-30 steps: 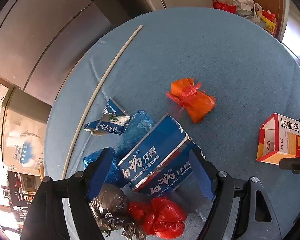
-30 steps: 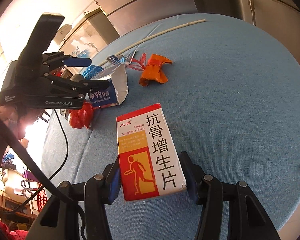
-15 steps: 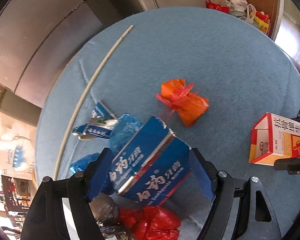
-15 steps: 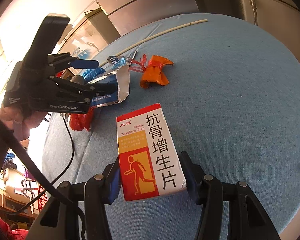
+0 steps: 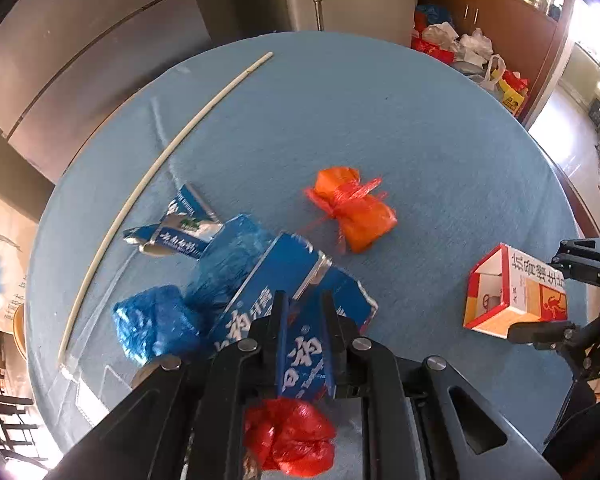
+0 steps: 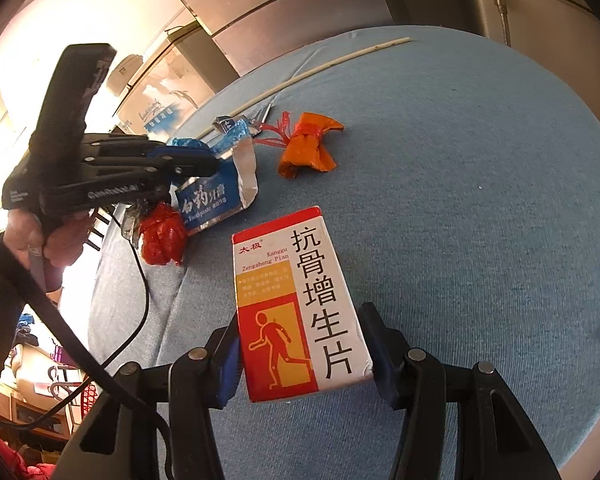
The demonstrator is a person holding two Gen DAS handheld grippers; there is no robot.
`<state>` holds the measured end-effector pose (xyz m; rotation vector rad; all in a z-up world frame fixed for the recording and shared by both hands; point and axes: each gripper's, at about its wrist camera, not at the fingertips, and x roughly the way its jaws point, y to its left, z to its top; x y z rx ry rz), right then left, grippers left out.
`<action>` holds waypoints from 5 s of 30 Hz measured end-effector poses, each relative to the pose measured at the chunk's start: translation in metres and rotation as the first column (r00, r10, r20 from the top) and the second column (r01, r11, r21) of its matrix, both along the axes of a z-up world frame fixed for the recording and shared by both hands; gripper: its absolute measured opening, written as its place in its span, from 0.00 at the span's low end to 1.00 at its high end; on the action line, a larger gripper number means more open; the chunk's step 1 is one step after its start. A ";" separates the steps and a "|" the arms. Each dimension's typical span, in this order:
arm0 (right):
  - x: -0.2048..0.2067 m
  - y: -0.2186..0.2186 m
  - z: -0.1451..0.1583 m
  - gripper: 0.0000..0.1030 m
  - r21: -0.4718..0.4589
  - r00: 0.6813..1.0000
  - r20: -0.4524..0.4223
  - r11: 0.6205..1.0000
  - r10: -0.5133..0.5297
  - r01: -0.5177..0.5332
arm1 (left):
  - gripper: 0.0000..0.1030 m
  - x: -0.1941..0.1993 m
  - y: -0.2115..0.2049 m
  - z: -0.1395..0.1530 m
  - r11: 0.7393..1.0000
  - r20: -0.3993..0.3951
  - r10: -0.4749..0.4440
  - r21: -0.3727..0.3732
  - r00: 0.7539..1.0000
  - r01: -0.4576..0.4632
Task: Collect trash
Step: 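Close the left tool on the blue toothpaste box and lift it, then carry both boxes to the red basket and release the toothpaste box from the left tool, then open the right tool to drop the medicine box, then move both tools toward the table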
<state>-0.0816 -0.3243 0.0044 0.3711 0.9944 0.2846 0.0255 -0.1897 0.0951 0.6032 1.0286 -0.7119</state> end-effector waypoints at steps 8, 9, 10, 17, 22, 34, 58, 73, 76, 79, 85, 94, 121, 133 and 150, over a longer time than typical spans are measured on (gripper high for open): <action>-0.002 0.000 -0.001 0.55 0.004 1.000 -0.006 1.000 -0.003 0.003 | 0.64 0.000 0.001 -0.005 0.998 -0.021 -0.047 0.030 0.999 0.048; -0.001 0.000 -0.001 0.55 0.007 1.000 -0.008 1.000 -0.004 0.004 | 0.64 0.002 0.000 -0.007 0.998 -0.024 -0.050 0.036 0.998 0.051; -0.001 -0.001 -0.001 0.55 0.010 1.000 -0.009 1.000 -0.003 0.003 | 0.64 0.005 -0.001 -0.009 0.998 -0.031 -0.050 0.041 0.998 0.051; 0.000 -0.002 -0.001 0.55 0.017 1.000 -0.006 1.000 0.004 -0.004 | 0.75 0.027 -0.011 -0.025 0.997 -0.106 -0.064 0.030 0.992 0.067; 0.000 -0.002 0.000 0.55 0.017 1.000 -0.006 1.000 0.010 -0.010 | 0.75 0.026 -0.016 -0.025 0.996 -0.147 -0.090 -0.010 0.985 0.090; -0.002 -0.005 -0.002 0.56 0.036 1.000 -0.006 0.999 0.003 -0.003 | 0.69 0.002 -0.002 -0.026 0.995 -0.175 -0.094 -0.032 0.980 0.089; -0.022 0.011 0.024 0.55 0.050 0.998 0.057 0.999 -0.004 0.002 | 0.62 -0.049 0.050 0.078 0.960 0.067 0.121 -0.261 0.990 -0.099; -0.026 0.145 0.065 0.55 0.051 0.930 0.171 0.940 0.325 -0.338 | 0.63 -0.177 0.266 0.101 0.686 0.085 0.716 -0.273 0.693 -0.675; -0.031 0.186 0.070 0.55 0.050 0.886 0.185 0.897 0.424 -0.440 | 0.63 -0.208 0.315 0.080 0.575 0.036 0.811 -0.233 0.584 -0.784; -0.038 0.229 0.072 0.55 0.047 0.832 0.189 0.842 0.521 -0.538 | 0.63 -0.237 0.353 0.056 0.465 0.011 0.882 -0.176 0.471 -0.867; -0.065 0.314 0.068 0.55 0.044 0.703 0.175 0.708 0.689 -0.705 | 0.63 -0.278 0.403 -0.001 0.289 -0.099 0.950 -0.069 0.295 -0.955; -0.094 0.413 0.037 0.55 0.073 0.545 0.085 0.540 0.834 -0.838 | 0.63 -0.308 0.437 -0.066 0.155 -0.210 0.967 0.030 0.146 -0.987; -0.092 0.501 -0.015 0.55 0.045 0.419 -0.050 0.421 0.907 -0.906 | 0.63 -0.322 0.470 -0.100 0.091 -0.213 0.974 0.063 0.076 -0.994; -0.097 0.496 -0.018 0.55 0.056 0.385 -0.051 0.387 0.922 -0.920 | 0.63 -0.333 0.471 -0.097 0.066 -0.229 0.972 0.045 0.054 -0.997; -0.080 0.474 -0.021 0.63 0.119 0.424 -0.089 0.432 0.901 -0.894 | 0.63 -0.312 0.463 -0.078 0.090 -0.144 0.986 0.030 0.084 -0.996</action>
